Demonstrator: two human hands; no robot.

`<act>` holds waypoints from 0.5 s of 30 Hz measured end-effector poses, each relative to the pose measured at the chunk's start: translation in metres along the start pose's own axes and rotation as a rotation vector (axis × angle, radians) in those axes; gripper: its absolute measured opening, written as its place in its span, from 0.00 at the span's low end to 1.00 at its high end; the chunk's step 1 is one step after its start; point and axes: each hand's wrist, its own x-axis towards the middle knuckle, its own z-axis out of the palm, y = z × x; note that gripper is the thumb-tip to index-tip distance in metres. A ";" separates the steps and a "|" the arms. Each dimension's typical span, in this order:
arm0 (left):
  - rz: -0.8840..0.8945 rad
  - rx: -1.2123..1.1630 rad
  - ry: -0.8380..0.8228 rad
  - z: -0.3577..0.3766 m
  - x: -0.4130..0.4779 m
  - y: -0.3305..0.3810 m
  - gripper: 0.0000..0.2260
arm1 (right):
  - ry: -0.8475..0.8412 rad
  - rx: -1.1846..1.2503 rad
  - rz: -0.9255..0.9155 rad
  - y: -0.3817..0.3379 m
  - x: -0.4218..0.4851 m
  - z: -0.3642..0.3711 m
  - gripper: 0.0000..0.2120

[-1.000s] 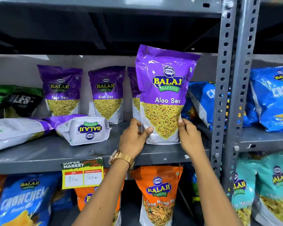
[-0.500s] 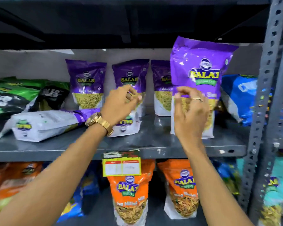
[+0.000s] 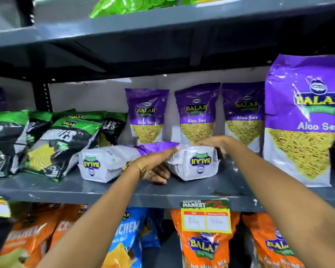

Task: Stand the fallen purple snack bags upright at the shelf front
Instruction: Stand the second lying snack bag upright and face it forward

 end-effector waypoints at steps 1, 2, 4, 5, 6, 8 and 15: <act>0.032 -0.040 -0.009 -0.001 0.001 0.000 0.27 | -0.025 0.081 -0.028 0.005 0.006 0.000 0.13; 0.074 -0.069 -0.016 -0.002 0.001 -0.001 0.24 | -0.032 0.170 -0.073 0.011 0.007 0.001 0.13; 0.166 -0.101 -0.027 -0.002 0.000 -0.004 0.17 | -0.004 0.314 -0.164 0.020 0.004 -0.003 0.14; 0.217 -0.108 -0.026 -0.002 0.000 -0.006 0.15 | 0.033 0.355 -0.204 0.024 0.002 -0.005 0.15; 0.271 -0.109 -0.022 -0.001 0.001 -0.007 0.14 | 0.076 0.386 -0.248 0.028 -0.001 -0.008 0.16; 0.363 -0.101 -0.002 0.000 0.006 -0.005 0.14 | 0.140 0.471 -0.315 0.035 -0.006 -0.014 0.19; 0.521 0.098 0.127 0.008 0.053 0.018 0.16 | 0.279 0.565 -0.324 0.047 -0.002 -0.026 0.19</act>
